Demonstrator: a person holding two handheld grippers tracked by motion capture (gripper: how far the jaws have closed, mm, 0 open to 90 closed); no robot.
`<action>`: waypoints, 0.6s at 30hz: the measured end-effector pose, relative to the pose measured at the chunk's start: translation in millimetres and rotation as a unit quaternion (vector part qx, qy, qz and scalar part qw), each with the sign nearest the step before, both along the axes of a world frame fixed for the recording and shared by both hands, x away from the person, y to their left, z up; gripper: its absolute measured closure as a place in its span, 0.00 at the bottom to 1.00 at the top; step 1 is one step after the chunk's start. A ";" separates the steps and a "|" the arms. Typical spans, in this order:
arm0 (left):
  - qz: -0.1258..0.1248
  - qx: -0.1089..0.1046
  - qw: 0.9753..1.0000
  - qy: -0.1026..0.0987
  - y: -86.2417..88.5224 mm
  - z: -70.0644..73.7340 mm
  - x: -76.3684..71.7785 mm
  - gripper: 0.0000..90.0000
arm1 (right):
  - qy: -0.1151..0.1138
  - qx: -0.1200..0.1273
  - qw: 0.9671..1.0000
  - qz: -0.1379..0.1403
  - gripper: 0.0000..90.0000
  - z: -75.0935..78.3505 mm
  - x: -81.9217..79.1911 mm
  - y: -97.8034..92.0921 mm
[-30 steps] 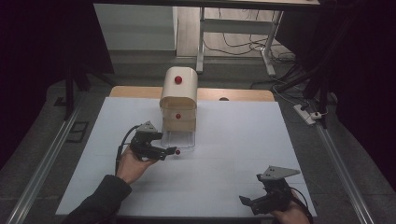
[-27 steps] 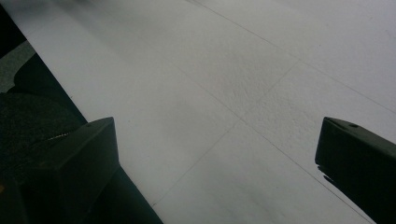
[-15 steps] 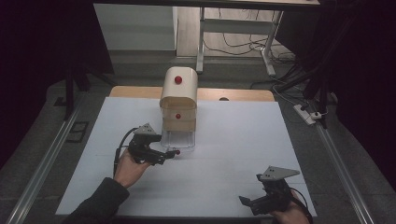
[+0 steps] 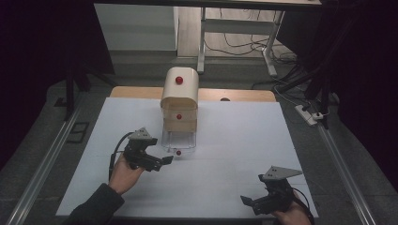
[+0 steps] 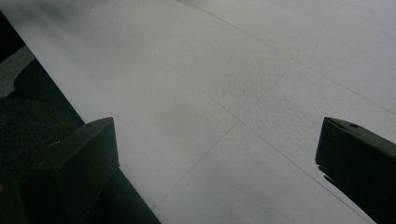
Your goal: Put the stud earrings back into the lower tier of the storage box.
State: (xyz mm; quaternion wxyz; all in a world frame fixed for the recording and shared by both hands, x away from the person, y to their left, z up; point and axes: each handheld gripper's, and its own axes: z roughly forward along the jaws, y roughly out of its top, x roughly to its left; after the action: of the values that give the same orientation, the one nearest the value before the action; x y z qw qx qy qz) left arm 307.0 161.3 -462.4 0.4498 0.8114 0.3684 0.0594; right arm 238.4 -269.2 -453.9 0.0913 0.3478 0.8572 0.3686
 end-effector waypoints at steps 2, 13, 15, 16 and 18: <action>0.001 -0.001 1.000 0.003 1.3 -2.1 -1.7 0.00 | -0.002 0.007 1.000 0.001 0.00 0.5 -0.3 -1.2; -0.025 -0.006 1.000 -0.011 3.8 2.1 -16.2 0.00 | -0.001 0.005 1.000 0.005 0.00 0.3 1.0 0.1; -0.030 -0.015 0.999 -0.010 6.5 2.0 -21.0 0.00 | 0.001 -0.001 1.000 0.009 0.00 0.0 0.8 1.3; -0.031 -0.017 0.999 -0.009 8.0 1.7 -23.1 0.00 | -0.001 -0.003 1.000 0.012 0.00 0.0 0.4 1.9; -0.030 -0.015 0.999 -0.008 10.1 1.5 -26.7 0.00 | -0.003 -0.006 1.000 0.013 0.00 0.2 -0.3 2.9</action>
State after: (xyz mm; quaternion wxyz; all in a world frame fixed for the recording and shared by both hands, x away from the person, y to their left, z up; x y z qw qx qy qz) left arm 280.2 171.4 -460.9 0.4664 0.8148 0.3411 0.0470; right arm 238.1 -266.3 -453.7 0.0911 0.3346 0.8636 0.3659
